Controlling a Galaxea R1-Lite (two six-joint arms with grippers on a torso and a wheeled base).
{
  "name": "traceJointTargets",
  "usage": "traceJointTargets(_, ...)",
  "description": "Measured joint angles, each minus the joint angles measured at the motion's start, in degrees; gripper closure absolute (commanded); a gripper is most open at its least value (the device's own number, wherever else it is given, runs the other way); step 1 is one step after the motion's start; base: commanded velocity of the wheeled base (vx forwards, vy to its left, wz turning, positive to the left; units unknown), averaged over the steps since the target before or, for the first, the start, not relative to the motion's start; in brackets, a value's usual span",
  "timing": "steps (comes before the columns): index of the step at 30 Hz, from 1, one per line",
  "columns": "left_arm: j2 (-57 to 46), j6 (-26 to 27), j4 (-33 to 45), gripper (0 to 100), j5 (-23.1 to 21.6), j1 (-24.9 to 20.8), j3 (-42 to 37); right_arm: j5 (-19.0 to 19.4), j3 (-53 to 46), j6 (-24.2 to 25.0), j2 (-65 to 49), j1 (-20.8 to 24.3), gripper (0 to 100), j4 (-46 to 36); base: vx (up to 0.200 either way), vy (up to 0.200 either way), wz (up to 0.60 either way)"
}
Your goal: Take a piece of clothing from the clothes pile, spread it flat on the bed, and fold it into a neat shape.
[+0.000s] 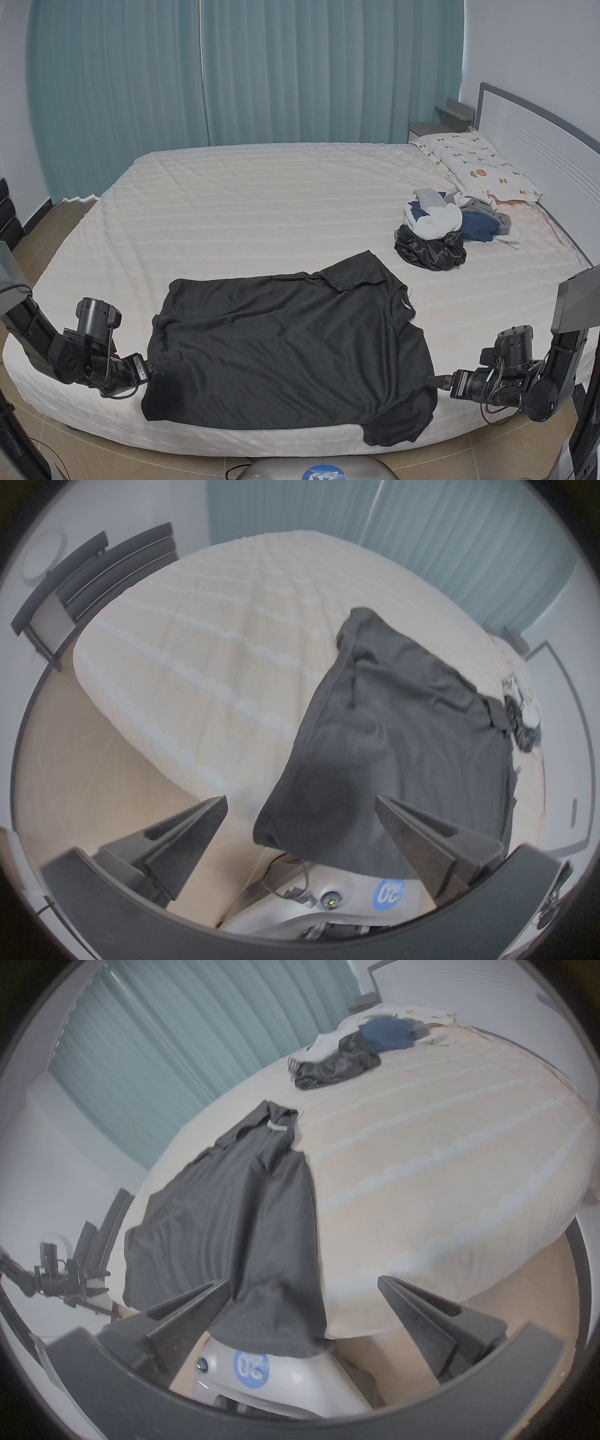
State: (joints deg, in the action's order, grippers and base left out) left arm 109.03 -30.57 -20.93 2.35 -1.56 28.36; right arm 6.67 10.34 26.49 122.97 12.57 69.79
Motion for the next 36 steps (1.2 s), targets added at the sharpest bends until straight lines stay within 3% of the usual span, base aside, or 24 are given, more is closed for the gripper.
traceJointTargets(4, -0.63, -1.28, 0.18, 0, -0.33, 0.22, 1.13, 0.17, 1.06, 2.79, -1.79, -1.33, 0, 0.11, 0.0, 0.15, 0.0)
traceJointTargets(10, -0.99, -1.48, 0.18, 0, -1.8, 0.71, 1.6, 0.2, 2.28, 3.25, -2.93, -2.93, 0, 0.26, 0.0, 0.2, 0.0)
traceJointTargets(19, -0.99, -1.66, -0.6, 0, -2.6, 1.12, 1.85, 0.26, 3.27, 4.84, -3.27, -3.25, 0, 0.46, 0.0, 0.0, 0.0)
traceJointTargets(25, -0.74, -4.71, -0.9, 0, -5.13, 0.9, 2.67, 0.26, 3.39, 5.03, -3.29, -3.12, 0, 1.43, 0.0, 0.0, 0.0)
traceJointTargets(29, -0.55, -7.41, -1.71, 0, -9.0, 0.71, 3.61, 0.26, 3.24, 5.06, -3.23, -2.84, 0, 1.78, 0.2, 0.0, 0.0)
traceJointTargets(36, 0.26, -11.87, -1.95, 0, -9.61, -0.01, 7.36, 0.28, 2.91, 5.36, -3.23, -2.13, 0, 1.91, 0.2, 0.0, 0.0)
